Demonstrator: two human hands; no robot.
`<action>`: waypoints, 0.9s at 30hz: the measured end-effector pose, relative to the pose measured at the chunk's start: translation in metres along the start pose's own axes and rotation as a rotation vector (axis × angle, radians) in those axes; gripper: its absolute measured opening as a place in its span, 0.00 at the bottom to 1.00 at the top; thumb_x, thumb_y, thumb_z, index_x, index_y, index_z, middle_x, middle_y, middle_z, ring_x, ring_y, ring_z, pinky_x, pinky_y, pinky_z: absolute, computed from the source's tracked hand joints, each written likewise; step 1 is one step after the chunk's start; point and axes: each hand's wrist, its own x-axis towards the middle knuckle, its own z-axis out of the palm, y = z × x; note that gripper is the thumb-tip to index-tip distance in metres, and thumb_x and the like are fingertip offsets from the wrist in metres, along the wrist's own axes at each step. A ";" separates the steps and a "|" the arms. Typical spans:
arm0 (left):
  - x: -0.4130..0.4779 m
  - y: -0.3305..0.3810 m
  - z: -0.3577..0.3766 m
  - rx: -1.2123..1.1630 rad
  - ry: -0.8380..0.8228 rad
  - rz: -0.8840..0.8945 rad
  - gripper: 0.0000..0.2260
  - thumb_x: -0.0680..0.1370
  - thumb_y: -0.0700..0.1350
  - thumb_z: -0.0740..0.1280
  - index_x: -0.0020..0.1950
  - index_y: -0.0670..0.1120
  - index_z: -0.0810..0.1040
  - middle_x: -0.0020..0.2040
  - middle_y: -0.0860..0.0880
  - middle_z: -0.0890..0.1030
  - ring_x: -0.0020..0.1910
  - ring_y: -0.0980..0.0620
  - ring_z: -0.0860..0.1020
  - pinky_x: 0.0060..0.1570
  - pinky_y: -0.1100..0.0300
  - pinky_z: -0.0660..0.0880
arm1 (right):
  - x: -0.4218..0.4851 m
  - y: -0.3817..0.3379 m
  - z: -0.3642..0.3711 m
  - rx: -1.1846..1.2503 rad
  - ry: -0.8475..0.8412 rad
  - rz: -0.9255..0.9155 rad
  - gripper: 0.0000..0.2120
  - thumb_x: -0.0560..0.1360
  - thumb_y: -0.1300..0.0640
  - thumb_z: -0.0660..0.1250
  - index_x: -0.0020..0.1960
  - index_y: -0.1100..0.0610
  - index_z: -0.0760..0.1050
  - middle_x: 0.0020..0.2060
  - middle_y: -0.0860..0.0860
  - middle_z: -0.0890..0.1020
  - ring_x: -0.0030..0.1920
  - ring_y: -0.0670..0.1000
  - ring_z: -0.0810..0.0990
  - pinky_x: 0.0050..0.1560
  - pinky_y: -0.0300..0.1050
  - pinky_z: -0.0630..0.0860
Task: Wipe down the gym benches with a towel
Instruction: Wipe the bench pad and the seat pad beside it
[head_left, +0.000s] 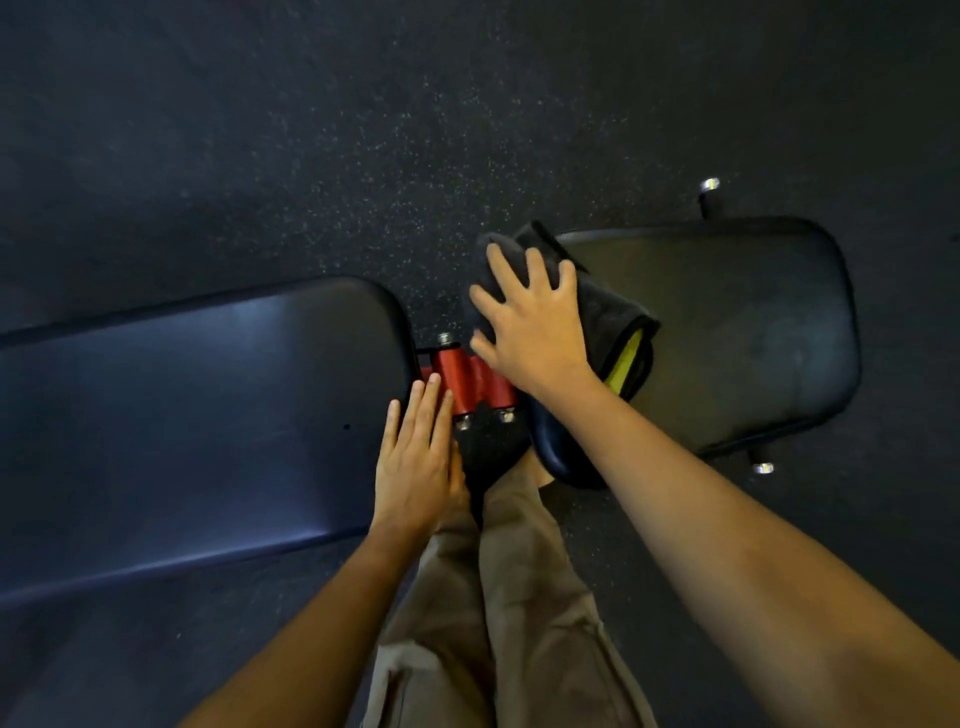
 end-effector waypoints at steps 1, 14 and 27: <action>-0.006 -0.005 -0.002 0.023 -0.008 -0.004 0.25 0.76 0.46 0.54 0.69 0.36 0.69 0.71 0.38 0.67 0.72 0.44 0.58 0.71 0.49 0.51 | -0.012 -0.008 0.004 -0.008 0.009 -0.024 0.25 0.70 0.41 0.68 0.63 0.51 0.77 0.71 0.57 0.69 0.67 0.65 0.69 0.62 0.67 0.65; -0.015 -0.017 0.004 0.126 -0.026 0.046 0.24 0.79 0.48 0.52 0.72 0.37 0.64 0.74 0.41 0.64 0.74 0.44 0.60 0.72 0.49 0.50 | -0.075 -0.039 0.033 -0.100 0.061 -0.024 0.24 0.69 0.44 0.71 0.62 0.51 0.77 0.72 0.56 0.68 0.66 0.61 0.69 0.58 0.69 0.69; -0.015 -0.003 -0.004 0.011 -0.007 0.011 0.23 0.78 0.48 0.53 0.68 0.38 0.70 0.71 0.39 0.68 0.72 0.41 0.63 0.71 0.50 0.49 | -0.171 -0.041 0.077 -0.040 0.299 0.034 0.27 0.74 0.47 0.68 0.71 0.48 0.68 0.74 0.54 0.63 0.66 0.61 0.67 0.60 0.66 0.65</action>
